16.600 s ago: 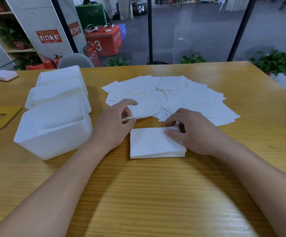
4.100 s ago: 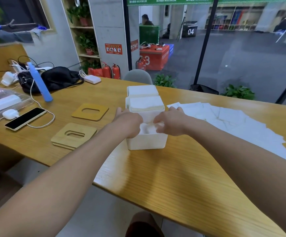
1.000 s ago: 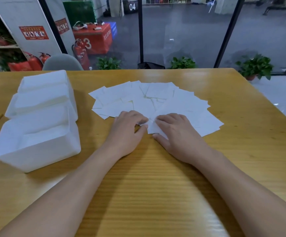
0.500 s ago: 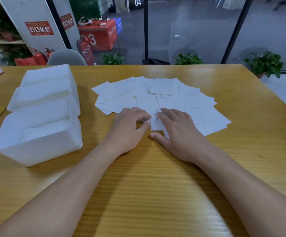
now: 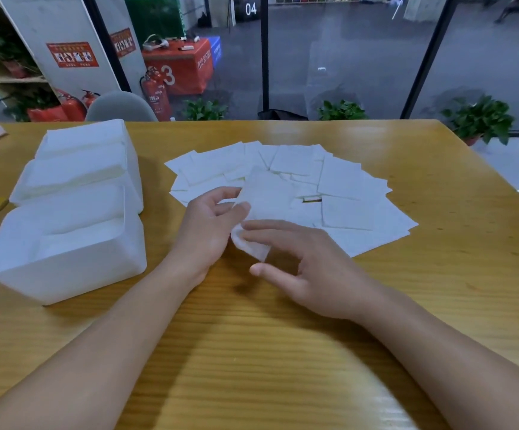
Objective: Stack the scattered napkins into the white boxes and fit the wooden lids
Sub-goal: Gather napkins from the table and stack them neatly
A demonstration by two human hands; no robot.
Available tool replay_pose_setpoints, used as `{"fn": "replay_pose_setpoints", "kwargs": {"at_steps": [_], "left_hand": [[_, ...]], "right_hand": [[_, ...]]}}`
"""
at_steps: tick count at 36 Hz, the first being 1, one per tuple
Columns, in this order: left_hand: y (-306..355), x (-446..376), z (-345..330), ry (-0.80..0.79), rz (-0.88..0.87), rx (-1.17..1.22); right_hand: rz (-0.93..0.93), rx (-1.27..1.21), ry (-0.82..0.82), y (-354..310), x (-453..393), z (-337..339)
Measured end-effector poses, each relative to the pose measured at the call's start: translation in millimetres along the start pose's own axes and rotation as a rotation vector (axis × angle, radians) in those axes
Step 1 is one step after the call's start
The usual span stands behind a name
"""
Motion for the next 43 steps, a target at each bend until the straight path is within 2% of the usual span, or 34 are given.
{"fn": "replay_pose_setpoints", "kwargs": {"at_steps": [3, 6, 8, 11, 18, 25, 30, 35, 38, 40, 43], "left_hand": [[5, 4, 2, -0.090, -0.024, -0.031], [10, 8, 4, -0.233, -0.034, -0.112], [14, 11, 4, -0.357, -0.053, -0.176], [17, 16, 3, -0.489, -0.066, -0.270], [18, 11, 8, -0.485, -0.120, -0.481], [19, 8, 16, -0.542, -0.141, -0.672], [13, 7, 19, -0.473, -0.147, -0.761], [11, 2, 24, -0.400, -0.177, -0.824], [10, 1, 23, -0.375, -0.199, -0.761], [7, -1, 20, -0.288, -0.237, -0.708], [-1, -4, 15, -0.124, -0.309, -0.788]], "right_hand": [[0.025, 0.036, 0.206, 3, 0, 13], [0.015, 0.135, 0.291, 4, -2, 28], [-0.036, 0.119, 0.269, 5, -1, 32], [-0.166, -0.058, 0.218, 9, 3, 32], [-0.327, -0.128, 0.148, 20, 7, 33], [-0.353, 0.005, 0.015, 17, 12, 31], [-0.294, 0.238, -0.040, 16, 10, 28], [-0.235, 0.263, 0.053, 27, 9, 30], [-0.234, 0.261, 0.082, 31, 8, 27], [-0.215, 0.291, 0.063, 34, 7, 23], [-0.220, 0.324, 0.010, 39, 4, 18]]}}
Point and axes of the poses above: each hand's wrist, its own x-axis away from the middle knuckle, its own z-axis out of the back of the hand, y = z × x, the point moved 2 cm from there along -x, towards the middle knuckle, and after that the axes turned 4 degrees about -x, right-handed, at the moved point
